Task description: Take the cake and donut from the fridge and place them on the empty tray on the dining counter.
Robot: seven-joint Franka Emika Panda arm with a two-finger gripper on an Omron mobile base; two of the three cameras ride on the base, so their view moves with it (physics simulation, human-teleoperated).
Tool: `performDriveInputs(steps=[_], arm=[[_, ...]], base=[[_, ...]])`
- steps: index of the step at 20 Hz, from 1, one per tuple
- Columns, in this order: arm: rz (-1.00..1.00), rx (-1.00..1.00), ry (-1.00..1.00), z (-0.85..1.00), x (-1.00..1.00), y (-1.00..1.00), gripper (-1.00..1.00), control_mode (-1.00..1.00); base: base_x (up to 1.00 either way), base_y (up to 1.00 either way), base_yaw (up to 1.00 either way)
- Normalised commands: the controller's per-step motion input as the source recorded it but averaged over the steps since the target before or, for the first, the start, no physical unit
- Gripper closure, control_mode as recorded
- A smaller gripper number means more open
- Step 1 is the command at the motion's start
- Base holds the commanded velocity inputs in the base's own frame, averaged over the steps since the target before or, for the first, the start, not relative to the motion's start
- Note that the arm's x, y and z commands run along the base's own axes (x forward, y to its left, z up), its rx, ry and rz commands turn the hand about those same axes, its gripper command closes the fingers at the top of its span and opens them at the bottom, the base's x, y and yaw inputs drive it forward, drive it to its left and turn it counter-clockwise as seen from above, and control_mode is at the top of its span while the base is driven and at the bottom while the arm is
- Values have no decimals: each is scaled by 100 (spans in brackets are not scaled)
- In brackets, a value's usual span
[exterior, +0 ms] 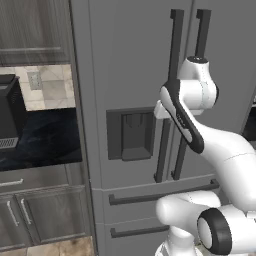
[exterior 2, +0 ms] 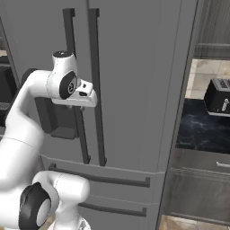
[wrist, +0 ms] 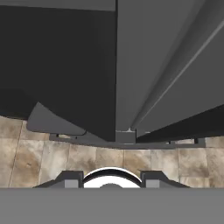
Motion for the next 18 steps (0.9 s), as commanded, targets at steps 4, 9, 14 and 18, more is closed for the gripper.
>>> performDriveInputs(steps=[4,9,14,18], arm=[[0,-1,-4,0,-13,0,-100,-100],[1,0,-8,0,-28,3,-100,-100],[1,0,-39,8,-25,0,-100,-100],[0,0,-47,0,-14,0,-100,-100]], base=[[0,0,0],[0,0,0],[0,0,0],[0,0,0]])
